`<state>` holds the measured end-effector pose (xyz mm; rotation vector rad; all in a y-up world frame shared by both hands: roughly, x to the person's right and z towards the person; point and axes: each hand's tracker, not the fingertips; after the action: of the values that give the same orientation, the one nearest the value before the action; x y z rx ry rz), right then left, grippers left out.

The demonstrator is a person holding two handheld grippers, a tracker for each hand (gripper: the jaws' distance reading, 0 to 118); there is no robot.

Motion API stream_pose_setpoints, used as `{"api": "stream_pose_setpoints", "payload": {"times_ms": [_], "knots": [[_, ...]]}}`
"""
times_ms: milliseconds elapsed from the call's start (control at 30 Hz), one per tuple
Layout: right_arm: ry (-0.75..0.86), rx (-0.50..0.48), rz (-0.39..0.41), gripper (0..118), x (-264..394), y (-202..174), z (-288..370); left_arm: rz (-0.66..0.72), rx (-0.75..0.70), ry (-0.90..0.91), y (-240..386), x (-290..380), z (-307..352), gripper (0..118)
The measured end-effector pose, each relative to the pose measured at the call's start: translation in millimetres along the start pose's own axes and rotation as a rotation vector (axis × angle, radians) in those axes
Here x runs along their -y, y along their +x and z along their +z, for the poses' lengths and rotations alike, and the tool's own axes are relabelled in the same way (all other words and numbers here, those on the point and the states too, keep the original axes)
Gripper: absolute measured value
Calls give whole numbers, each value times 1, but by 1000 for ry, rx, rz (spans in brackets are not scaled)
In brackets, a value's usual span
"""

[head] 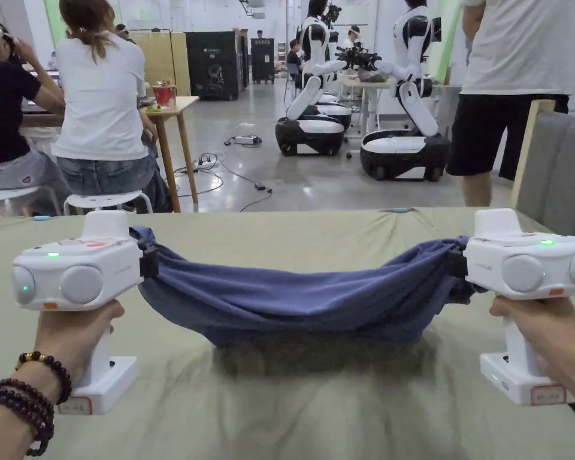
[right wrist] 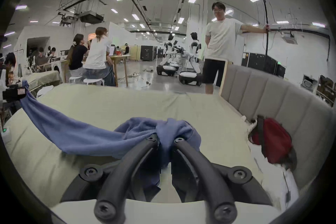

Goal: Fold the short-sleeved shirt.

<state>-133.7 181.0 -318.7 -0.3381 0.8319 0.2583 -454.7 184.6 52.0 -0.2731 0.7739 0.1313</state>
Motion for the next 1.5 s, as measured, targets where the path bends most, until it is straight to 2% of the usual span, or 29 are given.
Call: {"api": "stream_pose_setpoints", "payload": {"times_ms": [167, 267, 367, 433, 667, 733, 767, 800, 833, 867, 900, 933, 1000, 1067, 1100, 1133, 1167, 1200, 1233, 1267, 1500], "knots": [[-100, -21, 37, 10, 89, 10, 47, 41, 44, -84, -4, 83, 61, 0], [-161, -36, 59, 10, 133, 12, 70, 128, 53, -135, -5, 123, 88, 0], [-224, -41, 71, 10, 167, 13, 84, 65, 53, -168, 0, 155, 103, 0], [-285, -36, 101, 10, 183, 12, 82, 43, 53, -218, 2, 172, 102, 0], [-365, -54, 81, 10, 207, 11, 62, 95, 36, -333, -11, 201, 73, 1], [-370, -58, 80, 15, 200, 11, 64, 111, 48, -348, -16, 201, 67, 3], [-368, -59, 71, 32, 198, 12, 65, 108, 45, -347, -16, 199, 67, 14], [-358, -51, 41, 56, 195, 17, 64, 112, 40, -352, -16, 195, 66, 33], [-344, -24, 23, 81, 191, 17, 69, 108, 31, -356, -13, 192, 69, 63], [-329, -17, 12, 109, 187, 18, 73, 105, 25, -358, -12, 188, 70, 101], [-297, -16, -6, 118, 183, 17, 81, 102, 24, -350, -12, 183, 72, 118], [-271, -25, -16, 118, 177, 17, 91, 97, 23, -330, -11, 177, 74, 118], [-229, -42, -17, 118, 165, 13, 105, 85, 19, -245, -2, 160, 88, 117], [-203, -54, -11, 117, 158, 12, 108, 80, 36, -246, 3, 142, 93, 114], [-190, -62, -5, 112, 151, 9, 111, 67, 28, -229, 6, 134, 95, 111], [-173, -70, 6, 101, 144, 6, 113, 42, 26, -200, 11, 129, 104, 100], [-160, -66, 12, 78, 139, 3, 114, 13, 19, -181, 14, 123, 106, 83], [-148, -60, 18, 50, 136, 0, 111, -21, 14, -170, 18, 119, 106, 60], [-143, -54, 20, 23, 132, -3, 108, -56, 2, -171, 21, 117, 106, 21], [-137, -45, 21, 3, 130, -5, 106, -70, -11, -168, 23, 117, 106, 0], [-131, -38, 40, 0, 120, -16, 106, -7, -13, -207, 19, 121, 108, 0]]}}
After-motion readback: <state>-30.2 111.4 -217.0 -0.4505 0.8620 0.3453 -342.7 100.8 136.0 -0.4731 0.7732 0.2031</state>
